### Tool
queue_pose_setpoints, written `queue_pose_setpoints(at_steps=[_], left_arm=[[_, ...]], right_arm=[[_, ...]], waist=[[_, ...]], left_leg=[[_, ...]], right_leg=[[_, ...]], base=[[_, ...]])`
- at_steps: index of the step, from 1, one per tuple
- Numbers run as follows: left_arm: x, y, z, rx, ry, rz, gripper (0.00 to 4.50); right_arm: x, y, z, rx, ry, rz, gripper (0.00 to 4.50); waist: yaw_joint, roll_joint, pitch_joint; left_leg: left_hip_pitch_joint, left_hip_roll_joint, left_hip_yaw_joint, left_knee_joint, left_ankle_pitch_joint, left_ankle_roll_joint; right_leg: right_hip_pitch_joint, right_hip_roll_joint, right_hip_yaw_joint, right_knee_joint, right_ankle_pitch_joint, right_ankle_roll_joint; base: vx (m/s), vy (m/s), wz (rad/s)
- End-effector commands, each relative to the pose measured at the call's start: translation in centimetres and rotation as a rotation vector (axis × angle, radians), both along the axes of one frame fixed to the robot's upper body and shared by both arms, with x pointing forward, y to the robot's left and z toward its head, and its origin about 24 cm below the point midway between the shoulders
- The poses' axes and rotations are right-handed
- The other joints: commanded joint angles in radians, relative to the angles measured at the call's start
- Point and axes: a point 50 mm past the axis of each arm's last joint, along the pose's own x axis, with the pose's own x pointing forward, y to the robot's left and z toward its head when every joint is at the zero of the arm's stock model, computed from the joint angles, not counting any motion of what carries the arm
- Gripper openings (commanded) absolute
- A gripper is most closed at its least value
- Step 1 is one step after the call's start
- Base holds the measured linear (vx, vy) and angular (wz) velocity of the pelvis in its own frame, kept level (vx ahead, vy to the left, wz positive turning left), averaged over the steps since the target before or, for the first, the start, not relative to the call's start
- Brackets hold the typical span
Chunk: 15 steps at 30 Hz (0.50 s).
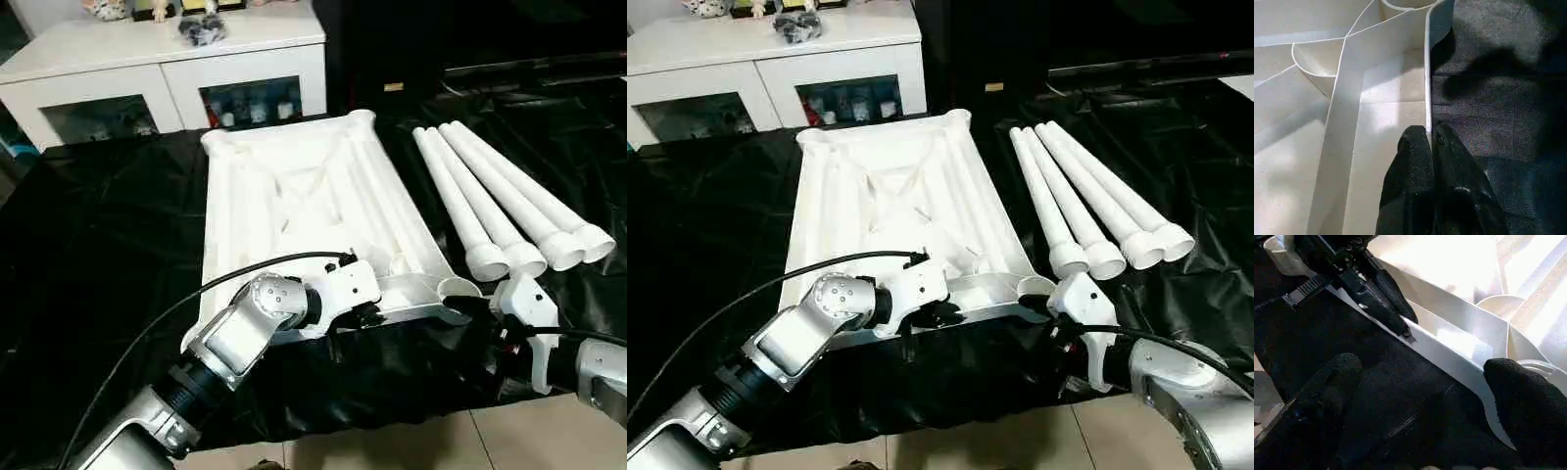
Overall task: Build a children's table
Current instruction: Move table base
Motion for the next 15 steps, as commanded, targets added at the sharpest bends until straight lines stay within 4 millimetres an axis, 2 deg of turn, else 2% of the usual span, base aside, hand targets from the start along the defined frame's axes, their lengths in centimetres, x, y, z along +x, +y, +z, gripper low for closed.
queue_pose_setpoints(at_steps=[1,4,6,8,11,12,13,14,15], left_arm=[[-0.1,1.2,-0.8,0.061,0.032,0.034,0.04],[-0.5,2.1,-0.3,0.044,0.056,0.093,0.04],[-0.9,2.8,-0.2,0.046,0.061,0.135,0.04],[-1.0,3.0,-0.1,0.046,0.053,0.151,0.04],[-1.3,3.0,-0.2,0.041,0.042,0.164,0.04],[-1.3,2.9,-0.2,0.040,0.039,0.165,0.04],[-1.3,2.9,-0.3,0.042,0.039,0.171,0.04],[-1.3,2.9,-0.3,0.043,0.037,0.173,0.04],[-1.2,2.8,-0.3,0.049,0.028,0.186,0.04]], right_arm=[[-0.2,0.4,0.5,-0.013,-0.014,0.027,4.50],[-0.3,0.6,0.4,-0.010,-0.013,0.031,4.50],[-0.4,0.8,0.3,-0.004,-0.010,0.032,4.50],[-0.4,0.9,0.3,-0.003,-0.009,0.030,4.50],[-0.4,0.9,0.1,0.000,-0.008,0.023,4.50],[-0.4,0.9,0.1,0.000,-0.009,0.021,4.50],[-0.3,1.0,0.1,0.002,-0.009,0.020,4.50],[-0.3,1.0,0.1,0.002,-0.009,0.020,4.50],[-0.3,1.0,0.1,0.003,-0.010,0.020,4.50]], waist=[[-0.001,-0.027,-0.044],[-0.003,-0.028,-0.046],[-0.008,-0.028,-0.046],[-0.014,-0.027,-0.046],[-0.017,-0.029,-0.042],[-0.019,-0.027,-0.040],[-0.019,-0.035,-0.040],[-0.017,-0.030,-0.041],[-0.018,-0.031,-0.039]], left_leg=[[0.016,0.097,-0.046,-0.105,-0.224,0.071],[0.015,0.098,-0.047,-0.105,-0.195,0.075],[0.009,0.097,-0.048,-0.103,-0.155,0.096],[0.012,0.097,-0.046,-0.101,-0.162,0.105],[0.013,0.097,-0.046,-0.104,-0.199,0.094],[0.014,0.097,-0.046,-0.107,-0.223,0.082],[0.014,0.097,-0.045,-0.108,-0.231,0.079],[0.016,0.097,-0.046,-0.108,-0.236,0.074],[0.016,0.097,-0.046,-0.109,-0.242,0.067]], right_leg=[[0.027,-0.050,0.018,-0.064,-0.165,-0.264],[0.032,-0.052,0.018,-0.059,-0.130,-0.267],[0.034,-0.051,0.016,-0.056,-0.090,-0.272],[0.031,-0.049,0.015,-0.058,-0.102,-0.279],[0.029,-0.048,0.015,-0.065,-0.163,-0.274],[0.027,-0.046,0.015,-0.067,-0.190,-0.266],[0.027,-0.045,0.015,-0.069,-0.200,-0.262],[0.025,-0.046,0.016,-0.067,-0.208,-0.261],[0.024,-0.045,0.016,-0.069,-0.210,-0.256]], base=[[0.000,0.000,0.00],[0.000,0.000,0.00],[0.000,0.000,0.00],[0.000,0.000,0.00],[0.000,0.000,0.00],[0.000,0.000,0.00],[0.000,0.000,0.00],[0.000,0.000,0.00],[0.000,0.000,0.00]])
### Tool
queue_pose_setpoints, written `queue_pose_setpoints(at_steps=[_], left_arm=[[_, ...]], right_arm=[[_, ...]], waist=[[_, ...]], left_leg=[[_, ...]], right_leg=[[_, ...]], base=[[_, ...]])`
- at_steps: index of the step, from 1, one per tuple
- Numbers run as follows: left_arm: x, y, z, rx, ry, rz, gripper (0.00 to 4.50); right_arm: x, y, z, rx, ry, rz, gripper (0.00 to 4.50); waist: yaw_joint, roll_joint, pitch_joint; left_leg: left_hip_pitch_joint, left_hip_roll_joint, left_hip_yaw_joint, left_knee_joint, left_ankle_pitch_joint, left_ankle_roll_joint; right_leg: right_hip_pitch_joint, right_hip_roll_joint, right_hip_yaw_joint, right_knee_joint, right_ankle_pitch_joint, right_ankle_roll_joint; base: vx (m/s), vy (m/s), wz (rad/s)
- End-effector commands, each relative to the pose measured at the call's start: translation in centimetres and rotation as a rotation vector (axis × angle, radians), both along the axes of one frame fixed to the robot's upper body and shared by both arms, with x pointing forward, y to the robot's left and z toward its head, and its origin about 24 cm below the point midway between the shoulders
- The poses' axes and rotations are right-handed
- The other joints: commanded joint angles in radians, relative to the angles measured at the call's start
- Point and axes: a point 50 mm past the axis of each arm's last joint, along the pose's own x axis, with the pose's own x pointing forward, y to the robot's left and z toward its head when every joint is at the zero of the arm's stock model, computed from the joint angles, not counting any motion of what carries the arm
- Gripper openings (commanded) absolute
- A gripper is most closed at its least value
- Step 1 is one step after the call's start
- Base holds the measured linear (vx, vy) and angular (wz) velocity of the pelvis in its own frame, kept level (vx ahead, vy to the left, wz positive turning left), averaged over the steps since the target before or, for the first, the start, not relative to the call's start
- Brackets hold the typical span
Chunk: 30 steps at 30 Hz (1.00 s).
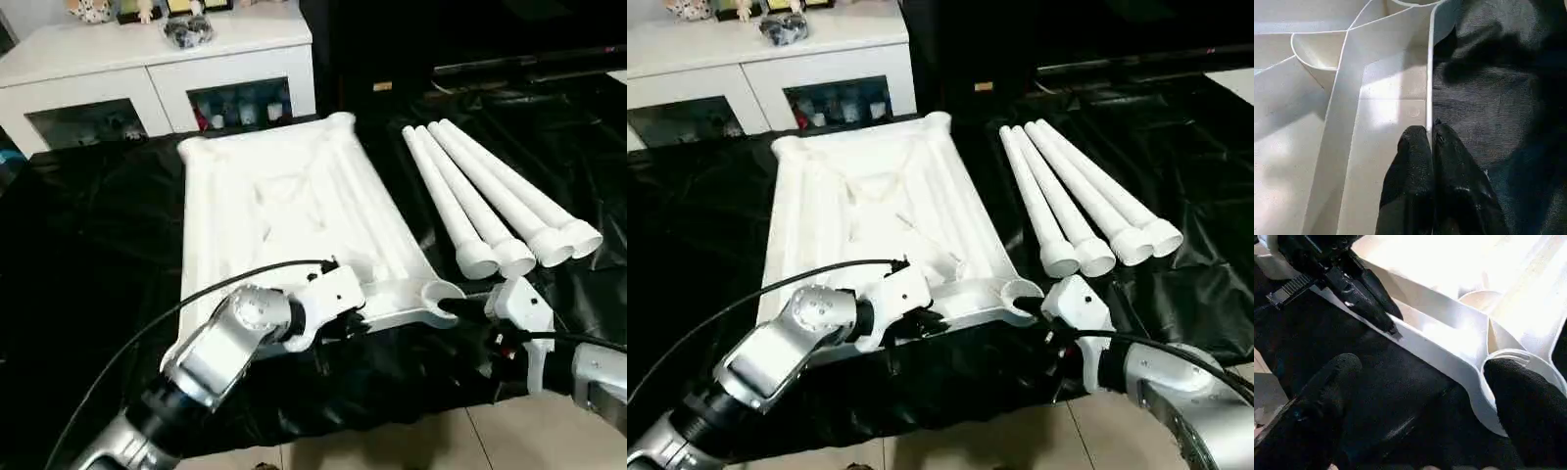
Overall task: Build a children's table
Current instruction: Move table base
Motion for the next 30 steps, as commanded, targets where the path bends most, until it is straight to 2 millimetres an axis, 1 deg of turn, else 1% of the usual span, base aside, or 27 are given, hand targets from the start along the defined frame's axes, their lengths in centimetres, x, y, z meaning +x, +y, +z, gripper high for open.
queue_pose_setpoints(at_steps=[1,3,5,6,8,9,10,11,12,13,14,15,18,21,22,23,26,28,29,30], left_arm=[[0.5,1.0,-0.4,0.052,-0.015,0.086,0.04],[0.7,1.0,-0.3,0.054,-0.019,0.109,0.04],[1.0,1.0,-0.2,0.063,-0.024,0.140,0.04],[1.3,1.2,-0.2,0.076,-0.019,0.178,0.04],[1.4,1.2,-0.3,0.086,-0.017,0.197,0.04],[1.4,1.2,-0.3,0.088,-0.016,0.199,0.04],[1.4,1.2,-0.3,0.088,-0.016,0.199,0.04],[1.4,1.2,-0.4,0.091,-0.014,0.197,0.04],[1.3,1.1,-0.5,0.091,-0.011,0.198,0.04],[1.3,1.1,-0.5,0.091,-0.009,0.199,0.04],[1.3,1.1,-0.5,0.099,-0.007,0.201,0.04],[1.2,1.2,-0.6,0.104,-0.007,0.203,0.04],[1.3,1.4,-0.7,0.123,-0.005,0.231,0.04],[1.4,1.8,-0.8,0.144,-0.004,0.252,0.04],[1.5,2.0,-0.8,0.155,-0.006,0.266,0.04],[1.5,2.1,-0.8,0.162,-0.011,0.265,0.04],[1.5,2.5,-1.0,0.187,-0.009,0.286,0.04],[1.5,2.6,-1.0,0.192,-0.008,0.289,0.04],[1.5,2.7,-1.0,0.208,-0.009,0.297,0.04],[1.5,2.8,-1.1,0.213,-0.009,0.302,0.04]], right_arm=[[0.0,0.3,0.2,-0.005,-0.006,0.006,4.50],[0.1,0.3,0.2,-0.007,-0.008,0.003,4.50],[0.1,0.3,0.1,-0.010,-0.011,-0.001,4.50],[0.1,0.3,0.1,-0.013,-0.012,-0.005,4.50],[0.1,0.3,0.1,-0.018,-0.013,-0.011,4.50],[0.1,0.2,0.1,-0.019,-0.012,-0.013,4.50],[0.1,0.2,0.1,-0.019,-0.012,-0.013,4.50],[0.1,0.2,0.0,-0.020,-0.011,-0.016,4.50],[0.0,0.2,0.0,-0.020,-0.011,-0.018,4.50],[0.0,0.2,0.0,-0.019,-0.010,-0.019,4.50],[0.0,0.2,-0.1,-0.019,-0.009,-0.019,4.50],[0.0,0.3,-0.1,-0.020,-0.009,-0.019,4.50],[0.0,0.3,-0.1,-0.020,-0.010,-0.022,4.50],[0.1,0.4,-0.1,-0.020,-0.011,-0.024,4.50],[0.1,0.4,-0.2,-0.019,-0.011,-0.023,4.50],[0.2,0.4,-0.2,-0.019,-0.012,-0.022,4.50],[0.2,0.5,-0.2,-0.018,-0.013,-0.021,4.50],[0.3,0.5,-0.2,-0.018,-0.013,-0.021,4.50],[0.3,0.6,-0.2,-0.018,-0.015,-0.020,4.50],[0.3,0.6,-0.2,-0.018,-0.016,-0.019,4.50]], waist=[[0.005,-0.027,-0.040],[0.004,-0.029,-0.041],[0.005,-0.029,-0.042],[0.005,-0.030,-0.042],[0.005,-0.031,-0.042],[0.002,-0.026,-0.041],[0.003,-0.026,-0.043],[0.002,-0.022,-0.043],[0.000,-0.024,-0.044],[-0.001,-0.024,-0.044],[-0.002,-0.026,-0.044],[-0.002,-0.024,-0.044],[-0.002,-0.024,-0.044],[-0.006,-0.025,-0.042],[-0.007,-0.030,-0.041],[-0.008,-0.026,-0.041],[-0.012,-0.027,-0.040],[-0.017,-0.027,-0.037],[-0.018,-0.029,-0.037],[-0.019,-0.028,-0.036]], left_leg=[[0.014,0.094,-0.047,-0.104,-0.239,0.063],[0.011,0.094,-0.048,-0.103,-0.229,0.062],[0.013,0.093,-0.047,-0.102,-0.223,0.064],[0.011,0.092,-0.047,-0.101,-0.213,0.069],[0.011,0.092,-0.046,-0.100,-0.205,0.072],[0.011,0.091,-0.046,-0.099,-0.206,0.074],[0.010,0.091,-0.048,-0.098,-0.199,0.077],[0.010,0.091,-0.048,-0.098,-0.197,0.079],[0.009,0.091,-0.048,-0.098,-0.196,0.083],[0.010,0.091,-0.048,-0.097,-0.193,0.086],[0.010,0.091,-0.047,-0.098,-0.195,0.088],[0.011,0.092,-0.048,-0.098,-0.196,0.088],[0.012,0.092,-0.048,-0.098,-0.203,0.086],[0.010,0.091,-0.048,-0.100,-0.218,0.079],[0.010,0.091,-0.048,-0.100,-0.225,0.079],[0.011,0.091,-0.049,-0.101,-0.230,0.076],[0.009,0.090,-0.050,-0.102,-0.245,0.069],[0.005,0.089,-0.052,-0.104,-0.259,0.062],[0.005,0.089,-0.053,-0.105,-0.269,0.056],[0.006,0.089,-0.053,-0.106,-0.276,0.052]], right_leg=[[0.025,-0.047,0.018,-0.066,-0.203,-0.253],[0.028,-0.048,0.018,-0.065,-0.192,-0.250],[0.027,-0.049,0.018,-0.065,-0.188,-0.250],[0.028,-0.049,0.018,-0.065,-0.179,-0.252],[0.028,-0.048,0.018,-0.065,-0.174,-0.253],[0.028,-0.047,0.017,-0.067,-0.173,-0.252],[0.030,-0.048,0.016,-0.065,-0.164,-0.254],[0.030,-0.048,0.016,-0.064,-0.160,-0.255],[0.030,-0.047,0.016,-0.065,-0.153,-0.256],[0.030,-0.047,0.015,-0.064,-0.149,-0.258],[0.030,-0.046,0.015,-0.065,-0.152,-0.259],[0.030,-0.047,0.015,-0.064,-0.155,-0.260],[0.029,-0.046,0.015,-0.065,-0.159,-0.261],[0.030,-0.047,0.015,-0.067,-0.180,-0.257],[0.029,-0.046,0.015,-0.068,-0.194,-0.254],[0.028,-0.047,0.015,-0.068,-0.201,-0.253],[0.029,-0.046,0.015,-0.069,-0.222,-0.245],[0.031,-0.047,0.014,-0.071,-0.252,-0.233],[0.030,-0.047,0.014,-0.072,-0.272,-0.225],[0.028,-0.048,0.014,-0.073,-0.282,-0.222]], base=[[0.000,0.000,0.00],[0.000,0.000,0.00],[0.000,0.000,0.00],[0.000,0.000,0.00],[0.000,0.000,0.00],[0.000,0.000,0.00],[0.000,0.000,0.00],[0.000,0.000,0.00],[0.000,0.000,0.00],[0.000,0.000,0.00],[0.000,0.000,0.00],[0.000,0.000,0.00],[0.000,0.000,0.00],[0.000,0.000,0.00],[0.000,0.000,0.00],[0.000,0.000,0.00],[0.000,0.000,0.00],[0.000,0.000,0.00],[0.000,0.000,0.00],[0.000,0.000,0.00]])
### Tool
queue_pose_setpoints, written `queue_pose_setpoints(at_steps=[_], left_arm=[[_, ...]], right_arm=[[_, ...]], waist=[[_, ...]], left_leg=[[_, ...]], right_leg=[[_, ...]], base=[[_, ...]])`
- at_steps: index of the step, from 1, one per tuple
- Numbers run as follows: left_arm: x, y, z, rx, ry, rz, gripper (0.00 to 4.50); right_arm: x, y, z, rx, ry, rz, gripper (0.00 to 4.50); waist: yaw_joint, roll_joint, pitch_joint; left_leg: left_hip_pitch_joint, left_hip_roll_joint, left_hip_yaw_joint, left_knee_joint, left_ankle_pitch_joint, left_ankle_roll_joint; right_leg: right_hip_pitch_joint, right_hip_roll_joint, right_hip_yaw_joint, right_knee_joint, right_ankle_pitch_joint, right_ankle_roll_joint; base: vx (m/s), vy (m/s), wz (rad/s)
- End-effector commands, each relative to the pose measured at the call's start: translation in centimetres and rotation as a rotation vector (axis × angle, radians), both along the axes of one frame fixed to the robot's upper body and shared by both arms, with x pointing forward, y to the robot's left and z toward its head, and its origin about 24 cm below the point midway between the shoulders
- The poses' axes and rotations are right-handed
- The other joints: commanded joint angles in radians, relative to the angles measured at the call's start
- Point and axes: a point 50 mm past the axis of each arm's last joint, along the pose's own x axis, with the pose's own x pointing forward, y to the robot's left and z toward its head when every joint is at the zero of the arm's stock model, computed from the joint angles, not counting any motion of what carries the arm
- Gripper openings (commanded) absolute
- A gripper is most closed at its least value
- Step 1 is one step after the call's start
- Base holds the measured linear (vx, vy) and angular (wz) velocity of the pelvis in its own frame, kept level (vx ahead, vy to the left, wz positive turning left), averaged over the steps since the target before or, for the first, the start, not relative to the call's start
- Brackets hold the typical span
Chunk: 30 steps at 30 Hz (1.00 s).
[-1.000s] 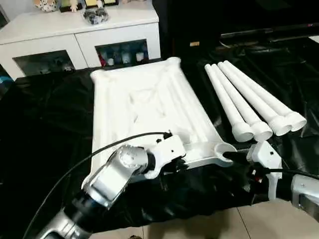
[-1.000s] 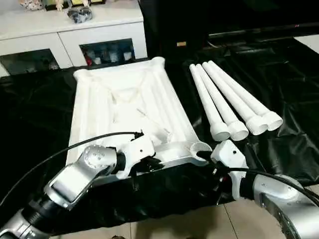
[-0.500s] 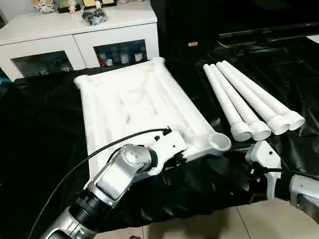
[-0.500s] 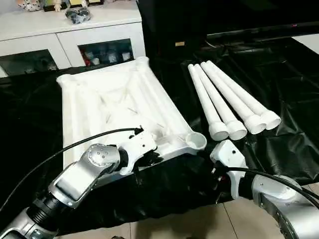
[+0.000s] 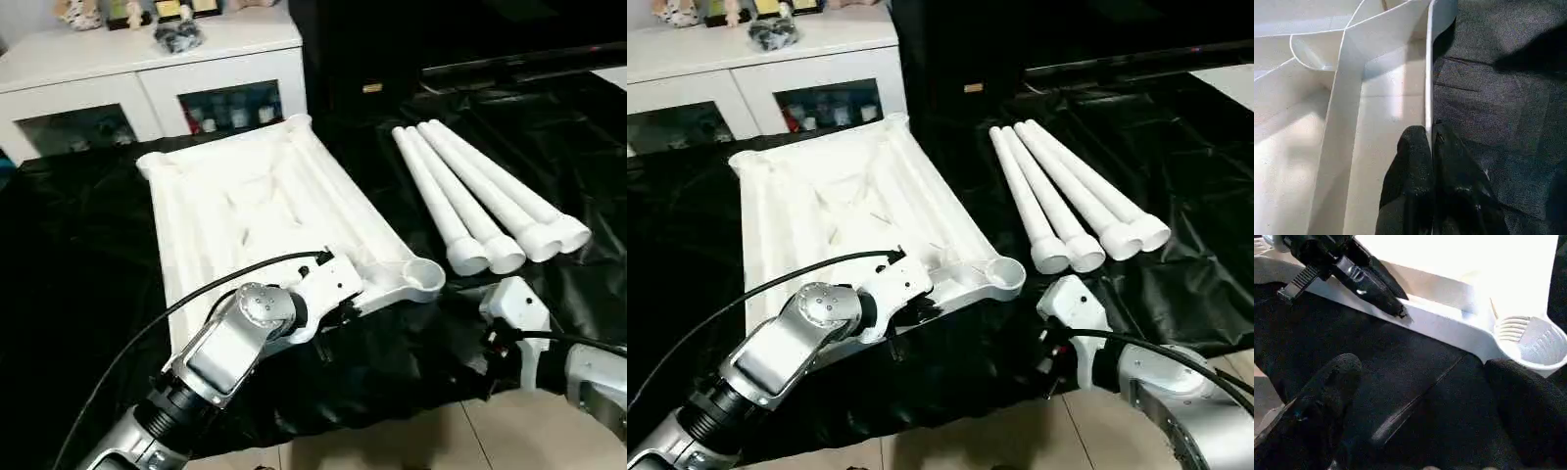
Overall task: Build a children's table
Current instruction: Move table base
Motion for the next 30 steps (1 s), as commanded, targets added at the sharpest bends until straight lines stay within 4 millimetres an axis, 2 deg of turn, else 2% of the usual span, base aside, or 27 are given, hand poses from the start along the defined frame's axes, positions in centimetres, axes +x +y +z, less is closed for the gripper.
queue_pose_setpoints(at_steps=[1,3,7,11,13,16,22,24,26,28,30], left_arm=[[0.7,2.8,-1.3,0.148,0.004,0.142,0.04],[0.7,2.8,-1.3,0.154,0.007,0.148,0.04],[0.8,3.1,-1.0,0.147,0.003,0.181,0.04],[0.9,3.3,-0.7,0.122,0.002,0.205,0.04],[1.0,3.3,-0.5,0.110,0.005,0.209,0.04],[0.7,3.0,-0.4,0.081,0.009,0.174,0.04],[0.0,2.1,-0.4,0.051,-0.019,0.062,0.04],[0.3,2.0,-0.2,0.038,-0.059,0.058,0.57],[0.3,2.0,0.0,0.020,-0.059,0.058,0.60],[0.4,1.9,0.6,-0.016,-0.075,0.045,0.81],[0.5,1.8,1.0,-0.036,-0.095,0.038,1.01]], right_arm=[[0.3,0.3,0.1,-0.004,-0.011,0.004,4.50],[0.3,0.3,0.2,-0.005,-0.016,0.004,4.50],[0.7,0.3,0.5,0.015,-0.033,-0.003,4.50],[0.9,0.5,1.0,0.053,-0.047,-0.003,4.50],[1.0,0.5,1.1,0.057,-0.049,-0.001,4.50],[1.0,0.5,1.0,0.046,-0.046,0.002,4.50],[1.1,0.5,1.0,0.043,-0.044,0.004,4.50],[1.0,0.5,1.0,0.046,-0.044,0.004,4.50],[1.0,0.5,1.0,0.046,-0.044,0.003,4.50],[1.0,0.5,1.1,0.047,-0.044,0.001,4.50],[1.0,0.4,1.1,0.047,-0.043,0.000,4.50]], waist=[[0.006,-0.029,-0.037],[0.003,-0.029,-0.035],[0.000,-0.029,-0.035],[0.002,-0.030,-0.039],[0.004,-0.029,-0.043],[0.011,-0.031,-0.046],[0.025,-0.028,-0.046],[0.028,-0.026,-0.045],[0.033,-0.027,-0.045],[0.035,-0.031,-0.046],[0.036,-0.028,-0.046]], left_leg=[[0.002,0.088,-0.054,-0.106,-0.287,0.046],[0.002,0.087,-0.056,-0.108,-0.309,0.034],[0.002,0.087,-0.056,-0.107,-0.312,0.028],[0.004,0.087,-0.053,-0.104,-0.271,0.045],[0.003,0.087,-0.051,-0.100,-0.217,0.066],[0.004,0.088,-0.049,-0.096,-0.168,0.100],[0.008,0.091,-0.046,-0.097,-0.168,0.108],[0.010,0.091,-0.045,-0.097,-0.183,0.100],[0.011,0.092,-0.045,-0.099,-0.188,0.090],[0.011,0.091,-0.044,-0.098,-0.182,0.084],[0.011,0.091,-0.045,-0.098,-0.179,0.085]], right_leg=[[0.027,-0.047,0.015,-0.072,-0.303,-0.212],[0.025,-0.046,0.014,-0.075,-0.336,-0.198],[0.022,-0.046,0.015,-0.077,-0.346,-0.191],[0.022,-0.044,0.015,-0.074,-0.282,-0.209],[0.026,-0.044,0.015,-0.069,-0.202,-0.231],[0.028,-0.045,0.013,-0.062,-0.134,-0.254],[0.027,-0.044,0.013,-0.061,-0.132,-0.262],[0.024,-0.043,0.014,-0.063,-0.147,-0.257],[0.025,-0.044,0.015,-0.062,-0.152,-0.254],[0.025,-0.044,0.015,-0.061,-0.143,-0.253],[0.025,-0.044,0.014,-0.060,-0.141,-0.254]], base=[[0.000,0.000,0.00],[0.000,0.000,0.00],[0.000,0.000,0.00],[0.000,0.000,0.00],[0.000,0.000,0.00],[0.000,0.000,0.00],[0.000,0.000,0.00],[0.000,0.000,0.00],[0.000,0.000,0.00],[0.000,0.000,0.00],[0.000,0.000,0.00]])
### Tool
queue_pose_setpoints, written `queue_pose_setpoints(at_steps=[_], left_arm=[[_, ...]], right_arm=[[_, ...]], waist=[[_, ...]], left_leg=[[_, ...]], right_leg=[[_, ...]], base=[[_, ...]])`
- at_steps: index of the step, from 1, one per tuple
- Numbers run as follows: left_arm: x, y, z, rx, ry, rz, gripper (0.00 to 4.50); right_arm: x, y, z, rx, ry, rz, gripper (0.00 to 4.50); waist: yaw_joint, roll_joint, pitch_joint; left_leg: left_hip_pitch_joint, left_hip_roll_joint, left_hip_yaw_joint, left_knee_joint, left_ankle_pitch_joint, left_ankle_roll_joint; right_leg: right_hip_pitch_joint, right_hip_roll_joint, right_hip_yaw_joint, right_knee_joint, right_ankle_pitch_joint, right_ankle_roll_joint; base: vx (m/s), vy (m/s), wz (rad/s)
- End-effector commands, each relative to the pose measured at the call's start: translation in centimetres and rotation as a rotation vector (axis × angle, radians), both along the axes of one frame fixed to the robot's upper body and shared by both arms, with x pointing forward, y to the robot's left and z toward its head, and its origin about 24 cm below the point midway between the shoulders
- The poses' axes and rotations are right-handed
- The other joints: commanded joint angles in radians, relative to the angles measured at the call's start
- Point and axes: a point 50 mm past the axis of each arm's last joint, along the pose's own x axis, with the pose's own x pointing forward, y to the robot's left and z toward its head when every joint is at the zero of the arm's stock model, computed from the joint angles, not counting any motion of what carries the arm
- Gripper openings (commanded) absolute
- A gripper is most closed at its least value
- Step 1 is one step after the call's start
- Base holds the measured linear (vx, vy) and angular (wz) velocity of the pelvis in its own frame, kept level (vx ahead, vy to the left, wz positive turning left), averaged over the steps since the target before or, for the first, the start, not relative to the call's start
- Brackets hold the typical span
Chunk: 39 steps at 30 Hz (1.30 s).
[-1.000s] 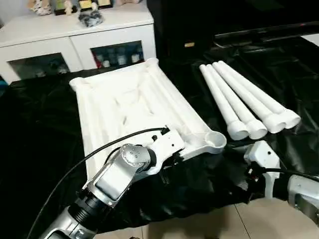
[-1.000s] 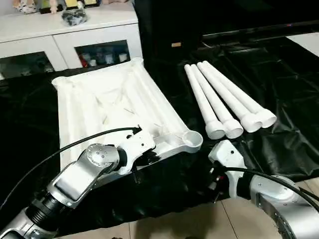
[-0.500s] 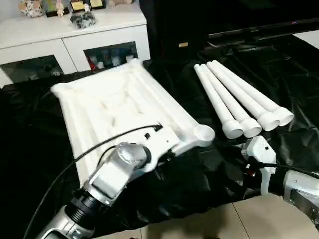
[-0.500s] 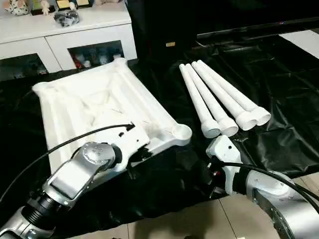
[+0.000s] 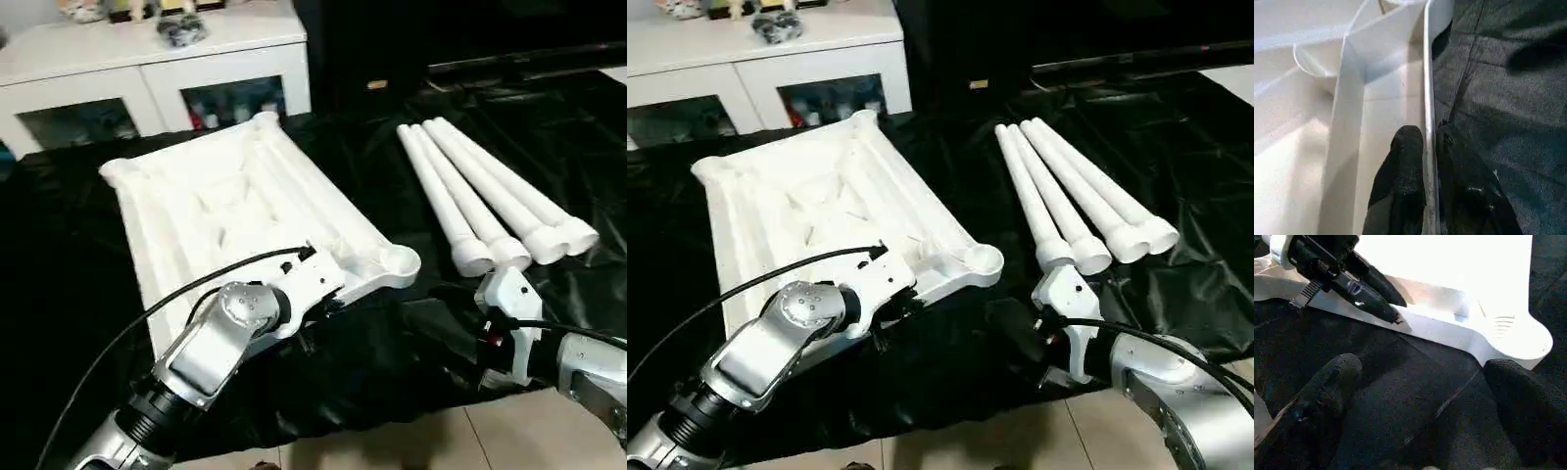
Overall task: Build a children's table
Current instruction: Move table base
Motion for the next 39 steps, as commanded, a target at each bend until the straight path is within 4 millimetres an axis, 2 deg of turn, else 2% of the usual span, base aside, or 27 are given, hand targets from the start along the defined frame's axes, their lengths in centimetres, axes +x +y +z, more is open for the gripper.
queue_pose_setpoints(at_steps=[1,7,11,14,16,17,18,19,20,21,22,24,25,26,27,28,29,30,31,32,33,34,35,36,37,38,39], left_arm=[[0.2,0.3,0.6,-0.028,-0.024,0.001,1.12],[-0.2,1.6,4.2,-0.223,-0.095,0.057,1.12],[0.2,3.7,6.6,-0.426,-0.294,0.271,1.12],[0.4,6.5,6.4,-0.482,-0.360,0.581,1.12],[0.3,7.2,5.6,-0.460,-0.376,0.661,1.12],[0.2,7.2,5.5,-0.460,-0.375,0.669,1.12],[0.2,7.2,5.2,-0.452,-0.392,0.705,1.12],[0.2,7.1,4.8,-0.434,-0.406,0.734,1.12],[0.2,7.1,4.8,-0.434,-0.406,0.734,1.12],[0.2,6.7,4.0,-0.408,-0.401,0.769,1.12],[0.3,6.7,3.8,-0.401,-0.401,0.783,1.12],[0.3,6.6,3.4,-0.382,-0.403,0.822,1.12],[0.3,6.6,3.3,-0.379,-0.400,0.828,1.12],[0.4,6.4,3.4,-0.379,-0.408,0.814,1.12],[0.4,6.3,3.5,-0.379,-0.416,0.805,1.12],[0.4,6.3,3.5,-0.379,-0.416,0.805,1.12],[0.4,6.3,3.7,-0.377,-0.444,0.796,1.12],[0.5,6.2,3.8,-0.373,-0.444,0.796,1.12],[0.5,6.2,3.8,-0.373,-0.444,0.796,1.12],[0.6,6.2,3.9,-0.378,-0.450,0.796,1.12],[0.7,5.9,4.0,-0.382,-0.441,0.768,1.12],[0.7,5.9,4.0,-0.382,-0.439,0.764,1.12],[0.8,5.7,3.8,-0.389,-0.409,0.738,1.30],[0.8,5.6,3.7,-0.392,-0.398,0.733,1.30],[0.9,5.5,3.5,-0.418,-0.368,0.734,1.30],[0.9,5.4,3.4,-0.437,-0.350,0.739,1.41],[1.0,5.4,3.5,-0.467,-0.336,0.743,1.59]], right_arm=[[0.2,-0.2,0.3,0.001,-0.006,-0.007,4.50],[-0.3,-0.3,1.4,0.057,-0.034,-0.026,4.50],[-0.4,0.0,2.5,0.143,-0.097,-0.086,4.50],[0.7,0.7,2.6,0.158,-0.216,-0.243,4.50],[2.2,0.8,1.9,0.154,-0.246,-0.400,4.50],[2.3,0.8,1.8,0.153,-0.245,-0.419,4.50],[3.0,1.0,1.6,0.149,-0.264,-0.465,4.50],[3.6,1.3,1.5,0.156,-0.269,-0.504,4.50],[3.6,1.3,1.5,0.156,-0.269,-0.504,4.50],[4.4,2.0,1.4,0.173,-0.272,-0.524,4.50],[4.5,2.1,1.4,0.175,-0.269,-0.525,4.50],[4.7,2.7,1.3,0.175,-0.268,-0.512,4.50],[4.8,2.8,1.3,0.176,-0.269,-0.510,4.50],[4.9,2.8,1.3,0.178,-0.269,-0.512,4.50],[5.0,2.8,1.3,0.180,-0.269,-0.519,4.50],[5.0,2.8,1.3,0.180,-0.269,-0.519,4.50],[5.1,2.7,1.2,0.200,-0.251,-0.537,4.50],[5.2,2.7,1.0,0.186,-0.235,-0.552,4.50],[5.2,2.7,1.0,0.186,-0.235,-0.552,4.50],[5.3,2.7,0.8,0.176,-0.226,-0.555,4.50],[5.3,2.8,0.5,0.156,-0.204,-0.559,4.50],[5.3,2.8,0.5,0.154,-0.202,-0.559,4.50],[5.3,3.0,0.3,0.143,-0.191,-0.557,4.50],[5.2,3.0,0.3,0.142,-0.190,-0.555,4.50],[5.2,3.2,0.2,0.134,-0.182,-0.559,4.50],[5.2,3.3,0.1,0.128,-0.179,-0.562,4.50],[5.3,3.3,0.0,0.125,-0.176,-0.577,4.50]], waist=[[0.005,-0.028,-0.047],[0.005,-0.019,-0.046],[-0.002,-0.030,-0.041],[-0.007,-0.040,-0.041],[-0.011,-0.032,-0.041],[-0.009,-0.046,-0.029],[-0.016,-0.033,-0.032],[-0.030,-0.007,-0.053],[-0.040,0.004,-0.046],[-0.053,0.017,-0.046],[-0.052,0.013,-0.041],[-0.038,-0.005,-0.045],[-0.032,-0.035,-0.051],[-0.020,-0.047,-0.046],[0.040,-0.072,-0.061],[0.025,-0.087,-0.026],[0.027,-0.093,-0.020],[0.033,-0.085,-0.016],[0.040,-0.078,-0.037],[0.036,-0.061,-0.047],[0.047,-0.008,-0.065],[0.017,-0.014,-0.091],[0.002,-0.032,-0.099],[-0.001,-0.064,-0.085],[0.032,-0.113,-0.051],[0.045,-0.075,-0.056],[0.038,-0.068,-0.048]], left_leg=[[0.013,0.090,-0.044,-0.097,-0.176,0.085],[0.012,0.091,-0.045,-0.095,-0.162,0.095],[0.005,0.094,-0.043,-0.098,-0.198,0.095],[0.007,0.088,-0.042,-0.098,-0.212,0.074],[0.016,0.095,-0.054,-0.107,-0.235,0.020],[-0.028,0.074,-0.087,-0.122,-0.250,0.051],[-0.026,0.079,-0.132,-0.137,-0.354,0.043],[0.015,0.094,-0.187,-0.136,-0.373,0.045],[0.020,0.107,-0.231,-0.150,-0.359,0.056],[0.049,0.127,-0.306,-0.165,-0.287,0.092],[0.057,0.133,-0.334,-0.169,-0.251,0.111],[0.051,0.077,-0.392,-0.170,-0.176,0.151],[0.027,0.008,-0.373,-0.153,-0.175,0.139],[-0.007,-0.030,-0.342,-0.122,-0.183,0.138],[-0.081,-0.079,-0.112,0.157,-0.171,0.073],[-0.091,-0.057,-0.085,0.184,-0.141,0.076],[-0.094,-0.042,-0.067,0.205,-0.122,0.055],[-0.061,-0.012,-0.046,0.180,-0.187,0.051],[-0.019,-0.011,-0.036,0.091,-0.251,0.075],[-0.022,0.010,-0.047,0.049,-0.201,0.114],[0.072,0.196,-0.157,-0.044,-0.022,0.229],[0.173,0.391,-0.259,-0.052,0.307,0.395],[0.206,0.360,-0.257,-0.007,0.581,0.442],[0.153,0.211,-0.209,0.075,0.841,0.381],[-0.010,0.001,-0.093,0.058,0.467,0.253],[-0.003,0.000,-0.083,0.041,0.294,0.208],[0.003,-0.005,-0.072,0.007,0.022,0.113]], right_leg=[[0.031,-0.043,0.016,-0.057,-0.135,-0.253],[0.035,-0.045,0.014,-0.051,-0.107,-0.274],[0.036,-0.047,0.015,-0.059,-0.158,-0.265],[0.027,-0.039,0.012,-0.067,-0.214,-0.242],[0.020,-0.018,0.004,-0.060,-0.242,-0.201],[0.042,-0.023,-0.031,-0.044,-0.226,-0.199],[0.045,-0.009,-0.063,-0.042,-0.231,-0.187],[0.034,0.012,-0.084,-0.020,-0.153,-0.221],[0.024,0.029,-0.086,0.006,-0.134,-0.236],[0.009,0.052,-0.077,0.055,-0.178,-0.205],[-0.007,0.054,-0.068,0.079,-0.204,-0.196],[-0.016,0.054,-0.015,0.089,-0.230,-0.232],[0.020,0.036,0.013,0.026,-0.173,-0.361],[0.047,0.013,0.017,-0.019,-0.173,-0.460],[0.126,-0.084,0.010,-0.110,-0.175,-0.608],[0.085,-0.091,-0.029,-0.121,-0.197,-0.526],[0.077,-0.095,-0.066,-0.121,-0.228,-0.474],[0.084,-0.110,-0.071,-0.134,-0.287,-0.417],[0.089,-0.027,-0.008,-0.120,-0.238,-0.293],[0.117,-0.022,-0.014,-0.117,-0.208,-0.211],[0.048,0.032,-0.078,-0.048,-0.107,0.010],[-0.083,-0.049,-0.015,0.135,-0.165,0.075],[-0.136,-0.083,0.039,0.163,-0.095,0.055],[-0.146,-0.133,0.137,0.103,0.147,0.050],[-0.023,-0.052,0.107,0.007,0.285,0.189],[-0.020,-0.056,0.086,-0.011,0.138,0.134],[-0.019,-0.018,0.051,-0.027,-0.150,0.075]], base=[[0.000,0.000,0.00],[0.000,0.000,0.00],[0.000,0.000,0.00],[0.000,0.000,0.00],[0.000,0.000,0.00],[0.000,0.000,0.00],[-0.039,-0.023,0.28],[0.011,-0.061,0.60],[0.011,-0.061,0.60],[0.006,-0.106,0.63],[0.002,-0.163,0.59],[-0.005,-0.194,0.62],[-0.023,-0.280,0.74],[-0.023,-0.280,0.74],[-0.010,-0.286,0.72],[-0.023,-0.269,0.53],[-0.023,-0.269,0.53],[-0.022,-0.253,0.50],[-0.001,-0.115,0.30],[-0.004,-0.221,0.43],[-0.039,-0.216,0.30],[-0.004,-0.304,0.31],[0.000,-0.198,0.19],[0.000,0.000,0.00],[-0.155,0.196,0.10],[-0.155,0.196,0.10],[-0.227,0.157,0.04]])
